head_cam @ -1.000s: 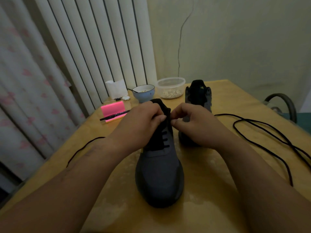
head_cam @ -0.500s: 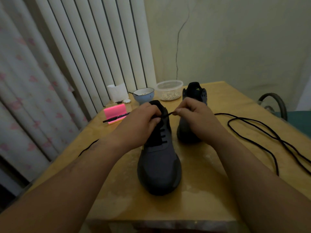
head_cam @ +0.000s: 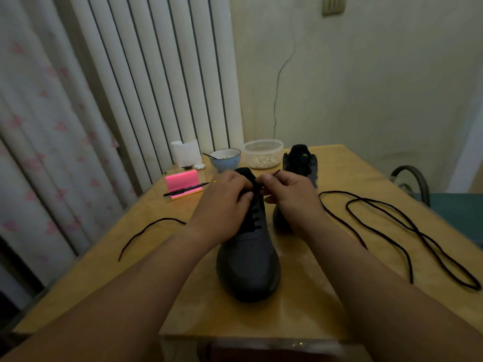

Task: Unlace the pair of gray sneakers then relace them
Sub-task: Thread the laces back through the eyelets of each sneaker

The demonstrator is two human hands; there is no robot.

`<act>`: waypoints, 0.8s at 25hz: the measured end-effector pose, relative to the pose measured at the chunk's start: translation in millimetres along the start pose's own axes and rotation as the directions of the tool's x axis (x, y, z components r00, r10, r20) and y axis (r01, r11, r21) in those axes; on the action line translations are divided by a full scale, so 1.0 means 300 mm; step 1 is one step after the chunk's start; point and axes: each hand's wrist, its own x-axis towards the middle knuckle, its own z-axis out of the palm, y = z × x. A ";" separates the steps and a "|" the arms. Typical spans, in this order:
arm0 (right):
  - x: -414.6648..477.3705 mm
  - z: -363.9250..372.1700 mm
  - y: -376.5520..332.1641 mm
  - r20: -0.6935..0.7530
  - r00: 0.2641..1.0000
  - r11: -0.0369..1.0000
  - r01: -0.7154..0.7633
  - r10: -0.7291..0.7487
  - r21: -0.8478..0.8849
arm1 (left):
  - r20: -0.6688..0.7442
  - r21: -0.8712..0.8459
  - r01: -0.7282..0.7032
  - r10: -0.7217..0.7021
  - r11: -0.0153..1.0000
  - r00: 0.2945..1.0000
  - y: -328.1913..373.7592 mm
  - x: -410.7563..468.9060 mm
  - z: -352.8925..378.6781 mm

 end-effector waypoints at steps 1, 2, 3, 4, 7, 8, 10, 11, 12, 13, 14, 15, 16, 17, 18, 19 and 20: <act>-0.003 -0.008 -0.011 -0.017 0.999 0.997 -0.045 0.046 0.058 | -0.054 0.019 0.048 -0.047 0.999 0.997 0.003 -0.035 0.009; -0.002 -0.023 -0.025 -0.034 0.994 0.980 -0.101 0.108 0.170 | -0.088 0.006 0.118 -0.117 0.993 0.989 0.008 -0.079 0.019; 0.007 -0.051 -0.041 -0.054 0.985 0.936 -0.136 0.162 0.325 | -0.095 -0.035 0.197 -0.199 0.980 0.975 0.013 -0.121 0.031; 0.016 -0.089 -0.059 -0.074 0.979 0.867 -0.131 0.189 0.480 | -0.088 -0.094 0.277 -0.285 0.956 0.954 0.019 -0.158 0.043; 0.037 -0.231 -0.126 -0.176 0.972 0.852 -0.045 0.158 0.521 | -0.053 -0.241 0.474 -0.499 0.847 0.865 0.024 -0.224 0.061; 0.036 -0.279 -0.148 -0.206 0.975 0.957 -0.026 0.089 0.289 | -0.039 -0.251 0.501 -0.525 0.829 0.850 0.022 -0.234 0.064; 0.020 -0.345 -0.172 -0.099 0.993 0.908 0.012 -0.059 -0.418 | 0.026 -0.272 0.531 -0.545 0.803 0.838 0.018 -0.251 0.067; 0.001 -0.348 -0.175 0.016 0.999 0.759 0.050 -0.052 -0.649 | 0.068 -0.294 0.545 -0.552 0.785 0.831 0.018 -0.256 0.065; -0.014 -0.335 -0.165 0.123 0.992 0.651 0.090 0.005 -0.754 | 0.104 -0.316 0.553 -0.551 0.771 0.828 0.023 -0.254 0.060; -0.024 -0.301 -0.150 0.196 0.979 0.605 0.124 0.055 -0.786 | 0.134 -0.331 0.557 -0.546 0.762 0.827 0.031 -0.249 0.057; -0.029 -0.253 -0.137 0.240 0.968 0.602 0.146 0.078 -0.785 | 0.156 -0.337 0.553 -0.535 0.762 0.831 0.046 -0.238 0.051; -0.029 -0.199 -0.128 0.270 0.959 0.617 0.163 0.084 -0.770 | 0.174 -0.333 0.547 -0.520 0.768 0.836 0.063 -0.225 0.049; -0.024 -0.147 -0.115 0.285 0.955 0.639 0.172 0.077 -0.750 | 0.186 -0.319 0.541 -0.508 0.778 0.841 0.078 -0.213 0.050; -0.009 -0.103 -0.101 0.285 0.956 0.651 0.172 0.072 -0.739 | 0.190 -0.301 0.537 -0.502 0.788 0.844 0.085 -0.203 0.053; 0.004 -0.067 -0.087 0.282 0.957 0.642 0.170 0.074 -0.748 | 0.193 -0.288 0.536 -0.500 0.794 0.844 0.082 -0.196 0.059; 0.009 -0.044 -0.079 0.285 0.955 0.628 0.171 0.085 -0.759 | 0.197 -0.287 0.535 -0.498 0.794 0.845 0.072 -0.195 0.062; 0.006 -0.036 -0.076 0.300 0.949 0.631 0.172 0.100 -0.757 | 0.202 -0.294 0.529 -0.490 0.796 0.848 0.061 -0.198 0.064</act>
